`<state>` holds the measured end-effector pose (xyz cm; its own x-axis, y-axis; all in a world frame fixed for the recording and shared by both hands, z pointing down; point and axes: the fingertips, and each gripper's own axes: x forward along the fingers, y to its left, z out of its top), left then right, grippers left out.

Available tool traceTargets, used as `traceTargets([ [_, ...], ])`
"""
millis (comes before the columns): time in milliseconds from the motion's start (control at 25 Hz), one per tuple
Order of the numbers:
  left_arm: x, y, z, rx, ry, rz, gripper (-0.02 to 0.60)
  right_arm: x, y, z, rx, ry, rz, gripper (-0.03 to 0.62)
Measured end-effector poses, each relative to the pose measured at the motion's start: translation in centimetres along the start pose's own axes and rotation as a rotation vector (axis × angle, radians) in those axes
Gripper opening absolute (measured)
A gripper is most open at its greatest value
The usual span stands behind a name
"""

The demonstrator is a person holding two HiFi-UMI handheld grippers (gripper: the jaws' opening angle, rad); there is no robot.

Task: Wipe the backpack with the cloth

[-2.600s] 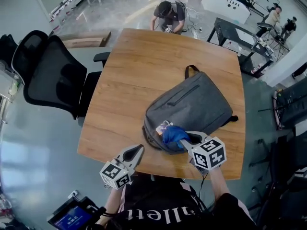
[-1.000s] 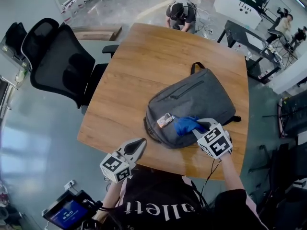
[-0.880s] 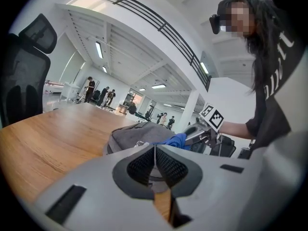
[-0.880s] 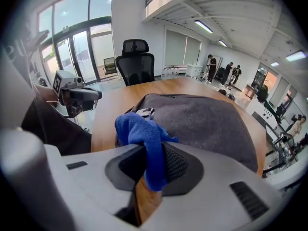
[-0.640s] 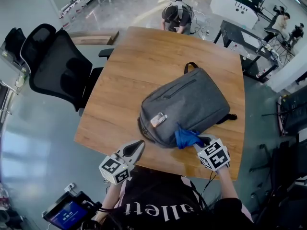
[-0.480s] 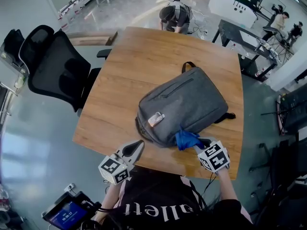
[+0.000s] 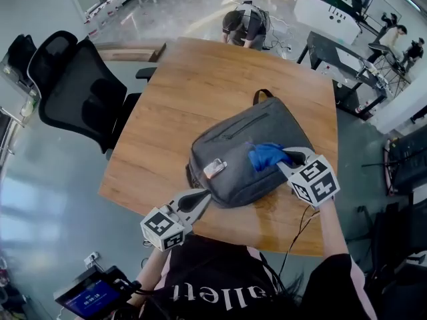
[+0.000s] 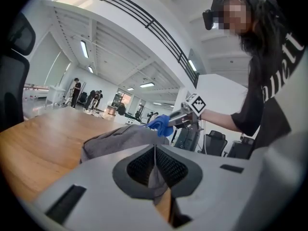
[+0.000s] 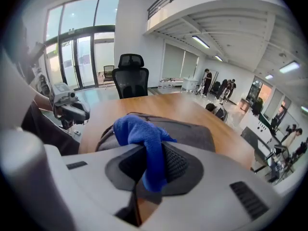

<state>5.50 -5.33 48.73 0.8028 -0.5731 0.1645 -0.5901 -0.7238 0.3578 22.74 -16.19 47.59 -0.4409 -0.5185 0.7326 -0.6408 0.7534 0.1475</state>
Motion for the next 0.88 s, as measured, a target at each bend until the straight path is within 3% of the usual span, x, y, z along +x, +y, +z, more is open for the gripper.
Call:
traceTargets([
  [200, 2.1, -0.8, 1.6, 0.016, -0.038, -0.038, -0.002, 4.5, -6.0, 5.5, -0.093, 0.007, -0.019, 0.078],
  [400, 3.4, -2.0, 2.1, 0.02, -0.035, -0.07, -0.003, 9.8, -9.9, 9.3, -0.098, 0.05, 0.002, 0.078],
  [680, 3.6, -2.0, 1.8, -0.003, -0.028, -0.057, -0.002, 14.4, -11.6, 8.4, -0.171, 0.194, -0.013, 0.078],
  [880, 3.1, -0.8, 1.5, -0.025, -0.026, -0.017, -0.002, 13.2, -11.0, 7.0, -0.182, 0.195, 0.009, 0.078],
])
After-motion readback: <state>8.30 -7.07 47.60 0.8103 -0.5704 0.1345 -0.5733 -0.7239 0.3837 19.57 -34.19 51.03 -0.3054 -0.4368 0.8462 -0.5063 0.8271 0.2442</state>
